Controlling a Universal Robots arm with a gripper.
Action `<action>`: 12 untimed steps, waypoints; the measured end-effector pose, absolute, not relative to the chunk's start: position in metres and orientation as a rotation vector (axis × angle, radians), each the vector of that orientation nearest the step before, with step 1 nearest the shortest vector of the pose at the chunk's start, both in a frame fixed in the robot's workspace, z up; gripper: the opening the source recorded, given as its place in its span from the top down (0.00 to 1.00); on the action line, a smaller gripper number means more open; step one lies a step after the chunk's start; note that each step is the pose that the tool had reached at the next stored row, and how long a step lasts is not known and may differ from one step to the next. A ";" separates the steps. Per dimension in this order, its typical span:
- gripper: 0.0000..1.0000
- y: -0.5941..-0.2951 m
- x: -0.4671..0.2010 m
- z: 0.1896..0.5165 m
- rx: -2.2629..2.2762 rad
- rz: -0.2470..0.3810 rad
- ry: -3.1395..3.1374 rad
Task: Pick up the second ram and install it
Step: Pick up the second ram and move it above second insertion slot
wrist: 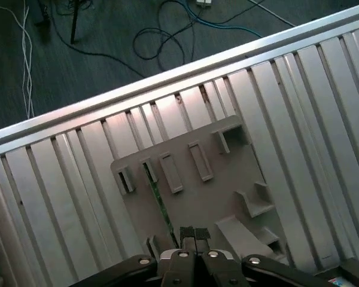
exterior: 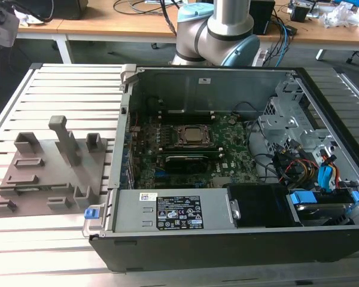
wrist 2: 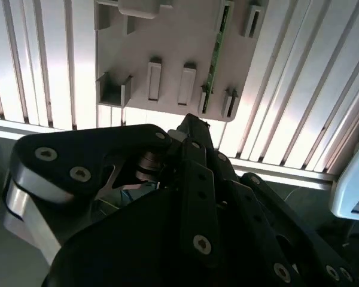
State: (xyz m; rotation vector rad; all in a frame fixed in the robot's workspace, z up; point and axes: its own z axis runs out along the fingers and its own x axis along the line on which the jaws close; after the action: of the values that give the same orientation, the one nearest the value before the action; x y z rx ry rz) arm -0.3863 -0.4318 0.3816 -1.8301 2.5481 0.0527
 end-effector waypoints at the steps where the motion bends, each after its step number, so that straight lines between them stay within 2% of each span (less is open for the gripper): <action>1: 0.90 -0.432 -0.386 0.382 -1.855 0.053 2.531; 12: 0.90 -0.432 -0.386 0.382 -2.068 0.053 2.364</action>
State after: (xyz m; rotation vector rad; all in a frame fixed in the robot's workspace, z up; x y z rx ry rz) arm -0.3863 -0.4318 0.3816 -2.0678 2.3637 0.0531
